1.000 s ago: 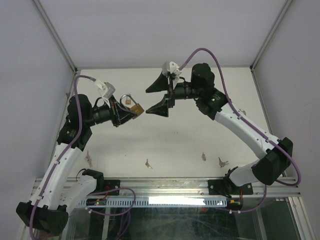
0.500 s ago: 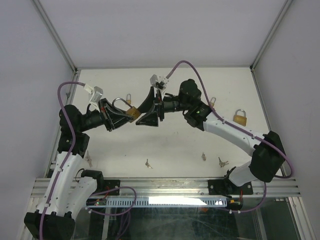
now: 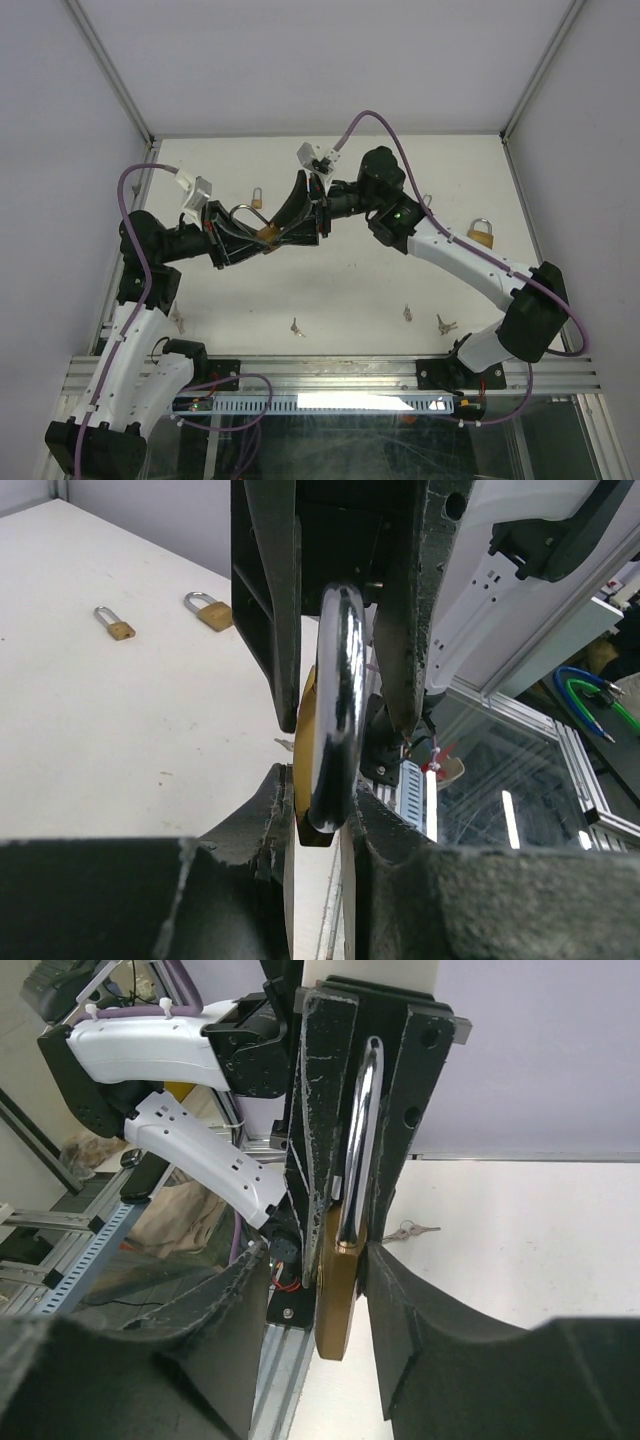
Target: Unlock with the key
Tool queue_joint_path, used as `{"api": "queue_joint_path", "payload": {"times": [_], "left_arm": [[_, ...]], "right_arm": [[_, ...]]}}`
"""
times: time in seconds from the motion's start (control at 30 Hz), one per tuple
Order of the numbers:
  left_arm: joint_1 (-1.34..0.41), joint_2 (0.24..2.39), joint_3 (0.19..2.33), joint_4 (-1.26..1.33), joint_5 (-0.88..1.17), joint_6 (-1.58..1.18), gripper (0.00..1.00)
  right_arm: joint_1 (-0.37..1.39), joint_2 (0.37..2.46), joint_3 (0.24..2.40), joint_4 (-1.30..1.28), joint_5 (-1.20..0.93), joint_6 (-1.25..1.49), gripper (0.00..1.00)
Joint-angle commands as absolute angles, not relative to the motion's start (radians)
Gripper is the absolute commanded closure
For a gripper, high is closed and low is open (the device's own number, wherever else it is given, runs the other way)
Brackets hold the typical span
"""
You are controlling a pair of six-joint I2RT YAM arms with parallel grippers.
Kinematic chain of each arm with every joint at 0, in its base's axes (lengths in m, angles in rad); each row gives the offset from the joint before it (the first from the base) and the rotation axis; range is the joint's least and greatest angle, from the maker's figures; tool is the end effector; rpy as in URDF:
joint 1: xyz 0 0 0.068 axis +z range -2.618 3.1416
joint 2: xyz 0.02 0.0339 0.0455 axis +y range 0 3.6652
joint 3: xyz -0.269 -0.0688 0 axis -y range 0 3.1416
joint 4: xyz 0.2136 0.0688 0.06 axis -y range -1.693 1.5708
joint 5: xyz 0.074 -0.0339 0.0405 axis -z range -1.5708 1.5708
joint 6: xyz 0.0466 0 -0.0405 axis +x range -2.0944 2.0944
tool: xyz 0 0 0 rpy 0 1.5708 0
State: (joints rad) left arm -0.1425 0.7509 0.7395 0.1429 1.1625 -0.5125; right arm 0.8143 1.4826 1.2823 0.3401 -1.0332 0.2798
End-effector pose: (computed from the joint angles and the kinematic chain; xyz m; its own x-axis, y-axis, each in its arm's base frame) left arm 0.1219 -0.0607 0.3667 -0.3562 -0.1456 -0.9230 0.8977 0.2208 -0.3812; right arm 0.1867 0.2562 0.4114 -0.1721 0.0236 -0.9848 -0.9454 -0.2847 0.1584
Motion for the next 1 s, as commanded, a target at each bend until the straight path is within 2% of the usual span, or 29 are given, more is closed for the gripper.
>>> {"api": "queue_joint_path", "payload": {"times": [0.0,0.1,0.2,0.33,0.43,0.53,0.73,0.77,0.87,0.97], "left_arm": [[-0.16,0.75,0.777,0.223,1.174,-0.511,1.0],[-0.163,0.755,0.786,0.223,1.177,-0.504,1.0],[-0.163,0.761,0.786,0.224,1.183,-0.499,1.0],[-0.165,0.765,0.786,0.224,1.187,-0.487,1.0],[-0.166,0.768,0.787,0.224,1.183,-0.484,1.0],[-0.169,0.771,0.788,0.218,1.172,-0.479,1.0],[-0.17,0.776,0.791,0.12,1.096,-0.418,0.99],[-0.169,0.78,0.794,0.089,1.08,-0.396,0.91],[-0.169,0.788,0.794,0.043,1.046,-0.361,0.78],[-0.17,0.795,0.79,0.037,1.043,-0.358,0.72]], "right_arm": [[0.828,1.49,1.353,0.269,-1.087,0.253,0.54],[0.828,1.496,1.363,0.193,-1.092,0.169,0.51],[0.829,1.494,1.364,0.172,-1.089,0.154,0.62],[0.828,1.492,1.383,0.096,-1.08,0.104,0.7],[0.83,1.493,1.389,0.064,-1.06,0.091,0.82],[0.834,1.499,1.399,0.049,-1.061,0.09,1.0],[0.838,1.491,1.386,0.103,-1.051,0.14,1.0],[0.836,1.485,1.376,0.125,-1.044,0.156,1.0],[0.819,1.468,1.328,0.241,-1.032,0.231,1.0],[0.81,1.458,1.305,0.3,-1.032,0.231,1.0]]}}
